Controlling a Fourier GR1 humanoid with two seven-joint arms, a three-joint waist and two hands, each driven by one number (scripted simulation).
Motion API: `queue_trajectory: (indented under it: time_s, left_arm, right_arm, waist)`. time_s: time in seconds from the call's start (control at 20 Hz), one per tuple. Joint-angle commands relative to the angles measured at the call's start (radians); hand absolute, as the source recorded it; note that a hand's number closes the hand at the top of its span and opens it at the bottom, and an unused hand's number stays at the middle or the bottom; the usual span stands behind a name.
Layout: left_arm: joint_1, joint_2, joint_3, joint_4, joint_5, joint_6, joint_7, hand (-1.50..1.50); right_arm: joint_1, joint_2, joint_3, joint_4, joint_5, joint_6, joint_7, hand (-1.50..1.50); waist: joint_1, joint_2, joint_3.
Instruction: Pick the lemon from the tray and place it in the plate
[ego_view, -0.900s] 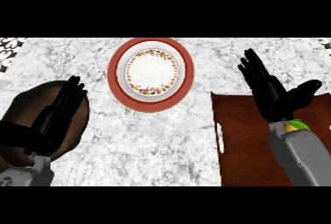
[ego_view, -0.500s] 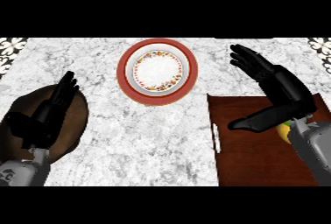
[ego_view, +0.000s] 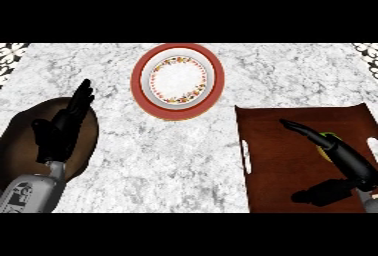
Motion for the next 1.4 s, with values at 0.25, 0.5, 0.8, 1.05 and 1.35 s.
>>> queue_trajectory:
  time_s: [0.25,0.5,0.8,1.05,1.35]
  left_arm:
    - [-0.038,-0.009,0.026,0.033,-0.009,-0.038,0.012,0.00]
    - [-0.040,-0.032,0.006,0.039,-0.043,-0.008,0.011,0.00]
    - [-0.028,-0.043,-0.002,-0.006,-0.059,0.000,0.057,0.00]
    - [-0.044,-0.078,-0.002,0.014,-0.075,-0.008,0.036,0.00]
    - [-0.064,-0.111,0.023,0.097,-0.123,-0.018,-0.040,0.00]
  right_arm:
    - [0.111,-0.144,-0.228,-0.091,0.041,-0.046,-0.193,-1.50]
    - [0.100,-0.379,-0.283,-0.129,0.098,0.074,-0.029,-1.50]
    - [0.051,-0.492,-0.279,-0.138,0.139,0.227,0.126,-1.50]
    - [0.000,-0.463,-0.242,-0.134,0.220,0.293,0.224,-1.50]
    - [-0.106,-0.327,-0.203,-0.033,0.341,0.357,0.208,-1.50]
  waist:
    - [0.007,-0.002,-0.001]
    - [0.003,-0.003,-0.003]
    - [0.024,-0.001,-0.001]
    - [0.026,0.001,-0.001]
    - [0.027,0.003,-0.001]
